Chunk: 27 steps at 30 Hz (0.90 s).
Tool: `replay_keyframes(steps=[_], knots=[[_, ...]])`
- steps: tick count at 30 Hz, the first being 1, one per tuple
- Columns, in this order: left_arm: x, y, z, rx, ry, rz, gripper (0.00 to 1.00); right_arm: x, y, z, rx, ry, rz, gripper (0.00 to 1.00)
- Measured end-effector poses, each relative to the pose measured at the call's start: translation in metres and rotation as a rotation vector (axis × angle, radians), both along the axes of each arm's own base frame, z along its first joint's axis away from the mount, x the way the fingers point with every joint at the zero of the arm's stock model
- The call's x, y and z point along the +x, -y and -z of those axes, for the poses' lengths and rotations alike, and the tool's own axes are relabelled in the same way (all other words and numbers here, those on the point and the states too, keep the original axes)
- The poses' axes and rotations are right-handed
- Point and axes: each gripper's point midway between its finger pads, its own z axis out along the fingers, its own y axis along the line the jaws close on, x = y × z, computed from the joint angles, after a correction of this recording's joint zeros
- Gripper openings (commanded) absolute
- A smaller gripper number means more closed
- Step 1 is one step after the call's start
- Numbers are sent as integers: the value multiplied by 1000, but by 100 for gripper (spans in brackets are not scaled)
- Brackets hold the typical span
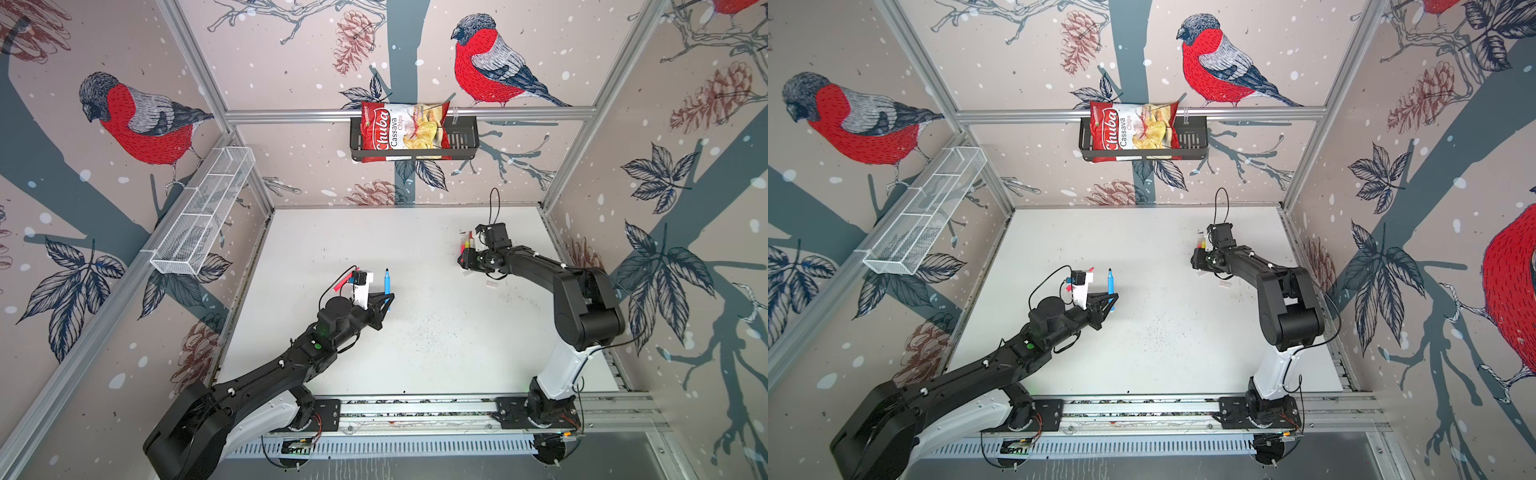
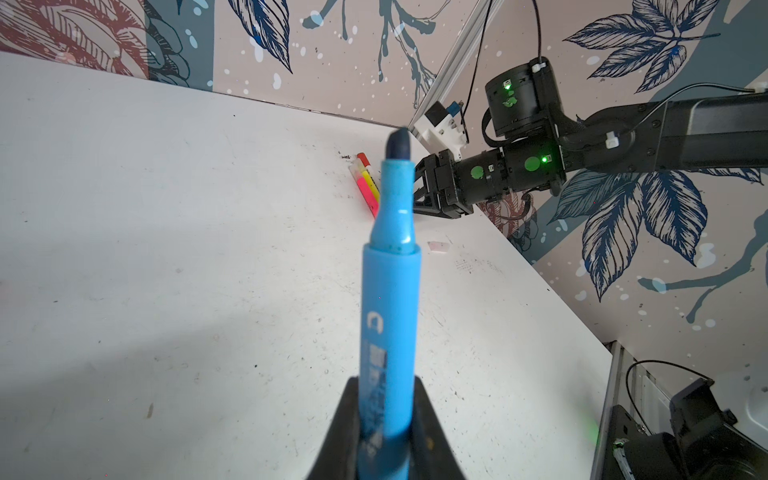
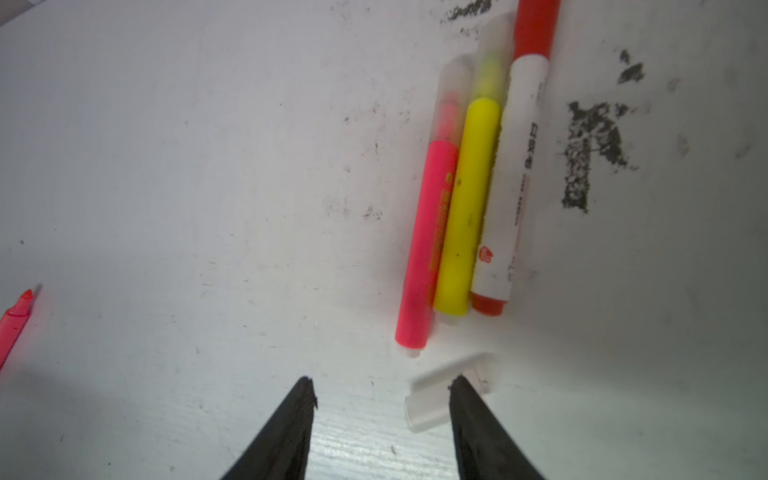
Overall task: Insert the pens into the pen caps
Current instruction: 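Move the right gripper over the clear cap beside the pink highlighter, then lower the open right gripper around the clear cap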
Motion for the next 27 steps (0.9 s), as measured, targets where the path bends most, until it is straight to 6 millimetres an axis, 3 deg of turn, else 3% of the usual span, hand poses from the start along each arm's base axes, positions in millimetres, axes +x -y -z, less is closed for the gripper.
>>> replay_keyframes(steps=[17,27], knots=[[0,0,0,0,1,-1,0,4,3,22,-36,-43,-27,53],[1,0,0,5,3,1,0,-17,10,27,-71,-68,-21,51]])
